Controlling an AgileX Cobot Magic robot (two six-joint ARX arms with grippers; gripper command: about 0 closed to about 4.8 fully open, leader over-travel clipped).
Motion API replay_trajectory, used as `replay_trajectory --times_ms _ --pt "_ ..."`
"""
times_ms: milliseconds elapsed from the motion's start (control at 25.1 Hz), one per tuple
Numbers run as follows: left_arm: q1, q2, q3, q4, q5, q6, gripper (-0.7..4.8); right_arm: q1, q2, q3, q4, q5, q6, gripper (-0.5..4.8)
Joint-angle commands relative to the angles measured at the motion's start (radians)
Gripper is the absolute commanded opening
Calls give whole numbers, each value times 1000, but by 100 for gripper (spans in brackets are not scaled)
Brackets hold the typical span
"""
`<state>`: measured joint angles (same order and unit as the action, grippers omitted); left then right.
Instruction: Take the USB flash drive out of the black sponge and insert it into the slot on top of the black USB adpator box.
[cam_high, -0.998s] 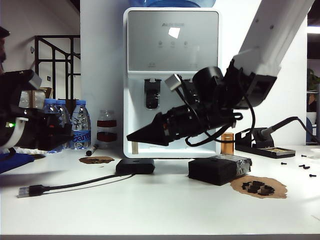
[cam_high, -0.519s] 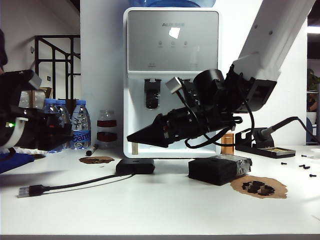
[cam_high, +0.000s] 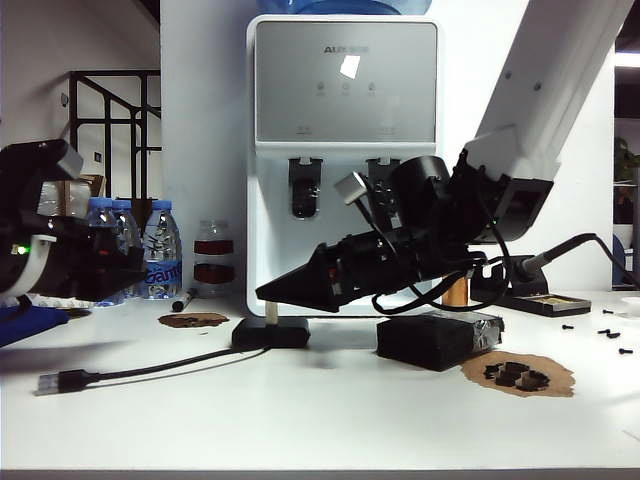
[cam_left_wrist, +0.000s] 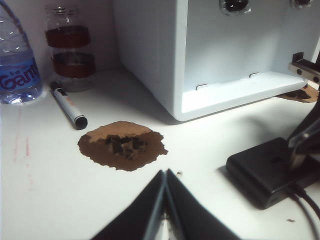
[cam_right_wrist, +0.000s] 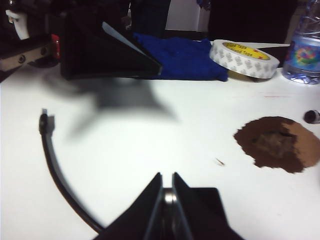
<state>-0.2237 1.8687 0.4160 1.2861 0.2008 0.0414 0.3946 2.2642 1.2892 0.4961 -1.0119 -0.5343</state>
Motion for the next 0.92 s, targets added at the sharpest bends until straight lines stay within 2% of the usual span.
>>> replay_trajectory --times_ms 40,359,599,918 --pt "2 -4 2 12 1 -3 -4 -17 1 27 19 0 -27 -2" --pt "2 -3 2 11 1 -3 -4 -19 50 112 -41 -51 0 -1" --pt "2 -3 2 11 1 -3 -4 -37 51 114 -76 -153 -12 -1" --pt "2 -3 2 11 1 -3 -4 -59 51 116 -75 -158 -19 -1"
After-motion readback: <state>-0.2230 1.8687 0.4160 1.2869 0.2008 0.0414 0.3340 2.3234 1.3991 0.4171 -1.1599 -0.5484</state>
